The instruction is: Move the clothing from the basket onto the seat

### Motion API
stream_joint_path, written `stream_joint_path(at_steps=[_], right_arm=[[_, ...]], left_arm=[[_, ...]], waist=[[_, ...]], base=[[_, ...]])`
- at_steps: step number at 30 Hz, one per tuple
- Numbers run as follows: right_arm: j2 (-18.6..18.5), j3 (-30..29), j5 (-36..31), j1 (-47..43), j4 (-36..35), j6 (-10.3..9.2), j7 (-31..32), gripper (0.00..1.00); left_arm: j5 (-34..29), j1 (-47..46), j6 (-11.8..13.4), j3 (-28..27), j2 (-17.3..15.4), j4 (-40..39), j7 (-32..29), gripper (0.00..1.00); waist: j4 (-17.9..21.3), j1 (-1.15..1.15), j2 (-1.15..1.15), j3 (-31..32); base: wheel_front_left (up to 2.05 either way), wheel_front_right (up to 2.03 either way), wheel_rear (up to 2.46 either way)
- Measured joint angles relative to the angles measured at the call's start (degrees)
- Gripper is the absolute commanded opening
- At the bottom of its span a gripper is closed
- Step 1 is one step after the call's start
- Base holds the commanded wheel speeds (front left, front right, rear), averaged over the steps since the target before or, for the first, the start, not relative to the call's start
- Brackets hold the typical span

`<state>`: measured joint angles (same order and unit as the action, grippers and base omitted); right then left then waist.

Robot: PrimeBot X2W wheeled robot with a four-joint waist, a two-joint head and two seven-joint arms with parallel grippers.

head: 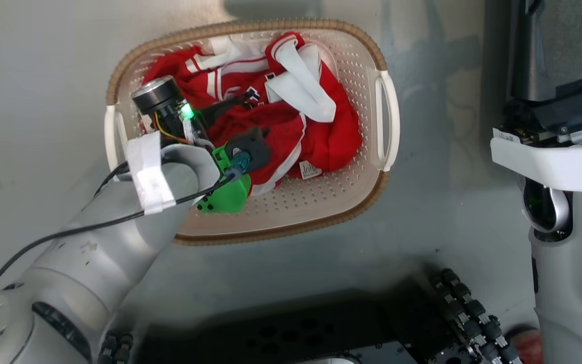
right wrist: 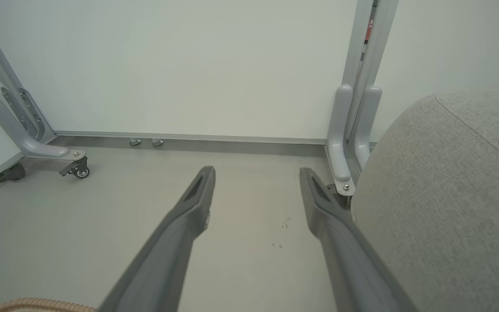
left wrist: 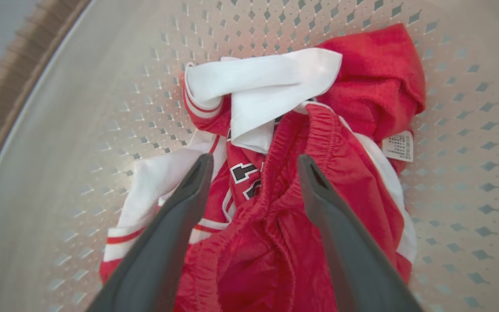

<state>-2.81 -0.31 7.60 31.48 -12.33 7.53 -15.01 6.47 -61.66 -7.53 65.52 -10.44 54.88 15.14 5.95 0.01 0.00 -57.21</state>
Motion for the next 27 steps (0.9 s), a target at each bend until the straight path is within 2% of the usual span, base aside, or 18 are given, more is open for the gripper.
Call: stream_joint_path(at_steps=[9,19,20,21,23,27], right_arm=[[0.01,0.44,0.21,1.91,-1.79,0.00,0.01,1.00],[0.01,0.30,0.88,2.73,-4.32,0.00,0.01,1.00],[0.01,0.24,0.89,2.72,-4.38,0.00,0.00,1.00],[0.00,0.18,0.93,2.71,-4.42,0.00,0.01,1.00],[0.00,0.10,0.93,2.70,-4.46,0.00,0.00,1.00],[0.00,-0.12,1.31,2.72,-4.56,0.00,0.01,1.00]], left_arm=[[0.03,-5.15,-0.01,4.80,3.63,12.14,-0.41,1.00],[0.93,-7.44,-0.01,5.93,4.56,17.40,-3.65,1.00],[1.19,-7.40,-0.01,6.13,4.60,17.52,-4.12,0.91],[1.24,-7.38,-0.01,6.41,4.67,17.63,-4.35,0.40],[1.34,-7.40,-0.01,6.66,4.70,17.74,-4.46,0.00],[1.49,-7.44,-0.01,7.08,4.69,17.92,-4.02,0.00]], waist=[[1.19,0.00,0.00,-5.65],[2.58,-0.01,0.00,-8.52],[2.70,-0.01,0.00,-8.57],[2.82,-0.01,0.00,-8.59],[2.93,-0.01,0.00,-8.61],[3.07,-0.01,0.00,-8.53]], base=[[0.00,0.00,0.00],[0.00,0.00,0.00],[0.00,0.00,0.00],[0.00,0.00,0.00],[0.00,0.00,0.00],[0.00,0.00,0.00]])
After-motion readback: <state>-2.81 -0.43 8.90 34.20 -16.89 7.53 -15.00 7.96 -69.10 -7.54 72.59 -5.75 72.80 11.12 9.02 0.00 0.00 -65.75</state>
